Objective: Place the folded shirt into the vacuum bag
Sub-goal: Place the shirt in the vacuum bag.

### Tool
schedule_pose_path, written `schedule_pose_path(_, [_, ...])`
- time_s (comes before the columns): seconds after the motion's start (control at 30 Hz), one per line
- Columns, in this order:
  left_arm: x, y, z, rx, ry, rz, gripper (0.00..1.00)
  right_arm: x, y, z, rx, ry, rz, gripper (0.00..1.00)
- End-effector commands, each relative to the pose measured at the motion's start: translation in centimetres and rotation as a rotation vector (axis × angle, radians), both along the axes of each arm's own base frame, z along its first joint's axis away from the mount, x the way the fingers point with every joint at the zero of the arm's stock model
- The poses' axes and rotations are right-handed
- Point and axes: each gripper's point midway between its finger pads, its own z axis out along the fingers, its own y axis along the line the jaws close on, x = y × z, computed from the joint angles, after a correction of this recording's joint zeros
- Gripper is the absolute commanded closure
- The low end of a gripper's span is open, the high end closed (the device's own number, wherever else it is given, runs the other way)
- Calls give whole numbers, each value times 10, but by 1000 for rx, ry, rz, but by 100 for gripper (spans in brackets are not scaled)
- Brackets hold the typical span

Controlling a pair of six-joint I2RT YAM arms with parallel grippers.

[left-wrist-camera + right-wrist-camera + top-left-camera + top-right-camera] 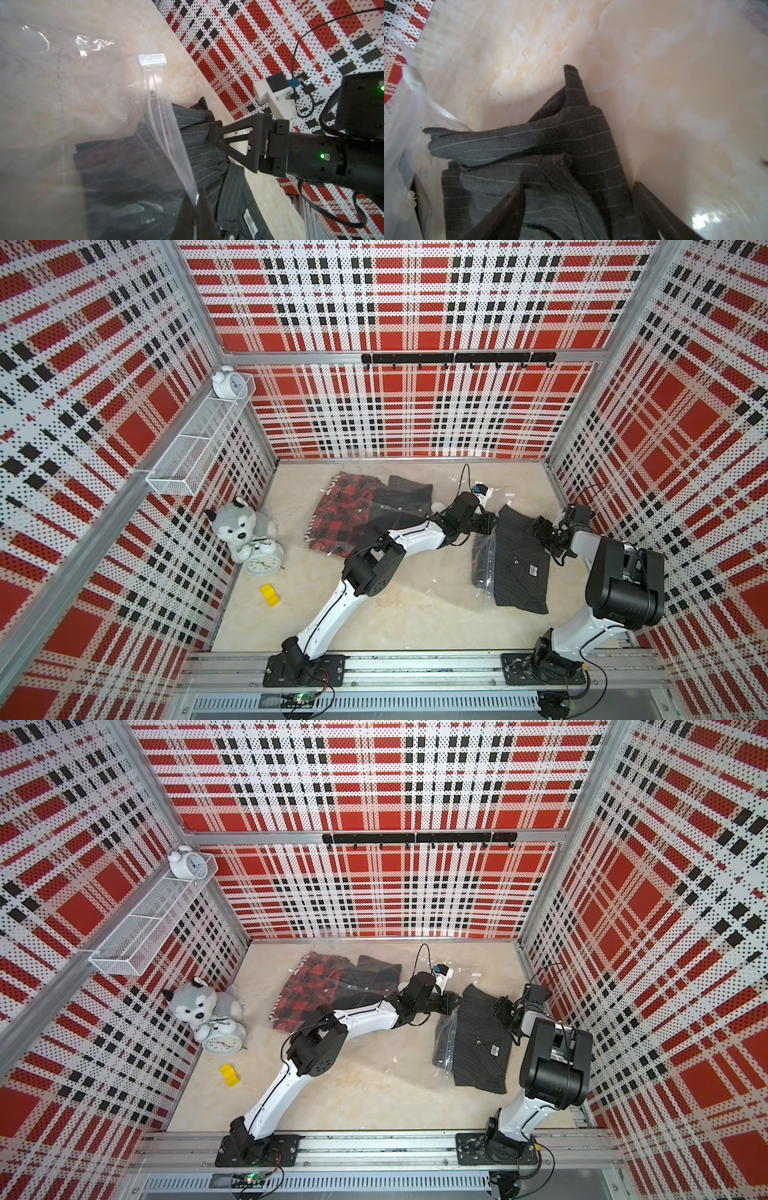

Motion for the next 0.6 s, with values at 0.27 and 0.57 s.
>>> schedule_pose_path(0.27, [-5,-4,18,-9,-15,-34,100,-2,-6,3,-32,11,7,16])
schedule_pose_path(0.57, [-13,-8,26,-11,-26,-42,100,0,26,-18,60,58,105,53])
